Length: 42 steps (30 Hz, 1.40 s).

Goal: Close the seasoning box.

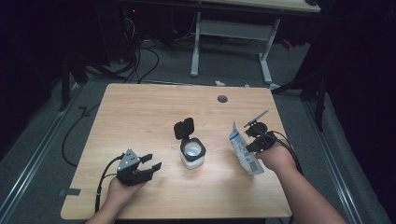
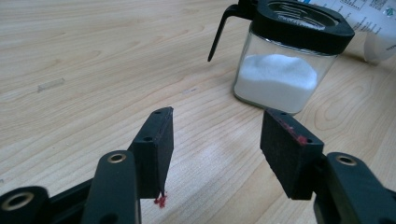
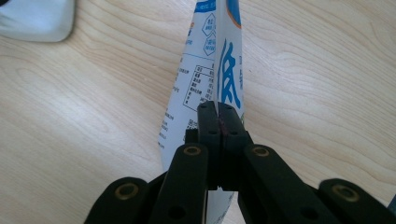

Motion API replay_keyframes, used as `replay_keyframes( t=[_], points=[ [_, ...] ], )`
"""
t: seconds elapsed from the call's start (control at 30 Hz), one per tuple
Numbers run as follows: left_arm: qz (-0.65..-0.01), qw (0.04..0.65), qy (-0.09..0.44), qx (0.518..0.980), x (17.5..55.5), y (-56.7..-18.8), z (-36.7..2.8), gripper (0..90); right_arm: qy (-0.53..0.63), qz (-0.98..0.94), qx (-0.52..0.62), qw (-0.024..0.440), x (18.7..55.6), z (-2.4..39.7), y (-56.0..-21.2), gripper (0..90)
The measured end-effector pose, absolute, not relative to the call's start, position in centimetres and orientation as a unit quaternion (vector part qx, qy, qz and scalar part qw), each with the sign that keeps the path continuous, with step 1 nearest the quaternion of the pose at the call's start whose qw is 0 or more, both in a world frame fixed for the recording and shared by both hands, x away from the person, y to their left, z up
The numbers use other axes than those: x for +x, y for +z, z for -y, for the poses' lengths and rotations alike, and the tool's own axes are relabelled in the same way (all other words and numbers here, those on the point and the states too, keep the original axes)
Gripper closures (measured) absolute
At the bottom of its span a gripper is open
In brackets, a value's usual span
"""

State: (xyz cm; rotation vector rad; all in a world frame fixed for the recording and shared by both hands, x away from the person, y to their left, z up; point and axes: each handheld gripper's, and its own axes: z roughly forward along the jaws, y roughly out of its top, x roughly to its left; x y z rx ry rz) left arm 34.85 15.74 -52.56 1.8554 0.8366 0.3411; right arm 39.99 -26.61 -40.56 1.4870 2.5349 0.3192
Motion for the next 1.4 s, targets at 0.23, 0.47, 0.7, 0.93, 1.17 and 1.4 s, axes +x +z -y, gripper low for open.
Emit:
replay_keyframes(
  t=[0.23, 0.47, 0.7, 0.93, 1.17, 1.4],
  points=[
    [-0.348, 0.512, 0.139, 0.772, 34.9, -52.6, -15.7, 44.4, 0.112, -0.849, 0.509, 0.092, 40.1, 27.3, -40.8, 90.0],
    [-0.349, 0.512, 0.139, 0.772, 34.9, -52.6, -15.8, 44.2, 0.124, -0.847, 0.507, 0.103, 39.8, 27.2, -40.5, 90.0],
    [-0.353, 0.509, 0.134, 0.773, 35.2, -52.7, -16.1, 42.5, 0.151, -0.842, 0.507, 0.109, 39.4, 27.1, -40.3, 90.0],
    [-0.353, 0.498, 0.151, 0.778, 35.5, -52.7, -16.6, 42.8, 0.178, -0.834, 0.508, 0.118, 38.7, 27.4, -40.1, 90.0],
    [-0.356, 0.49, 0.159, 0.78, 35.7, -52.6, -17.2, 43.2, 0.209, -0.825, 0.507, 0.136, 38.3, 27.3, -39.7, 90.0],
    [-0.362, 0.485, 0.161, 0.779, 35.8, -53.0, -17.9, 43.3, 0.227, -0.815, 0.515, 0.135, 37.9, 27.6, -40.5, 90.0]
  ],
)
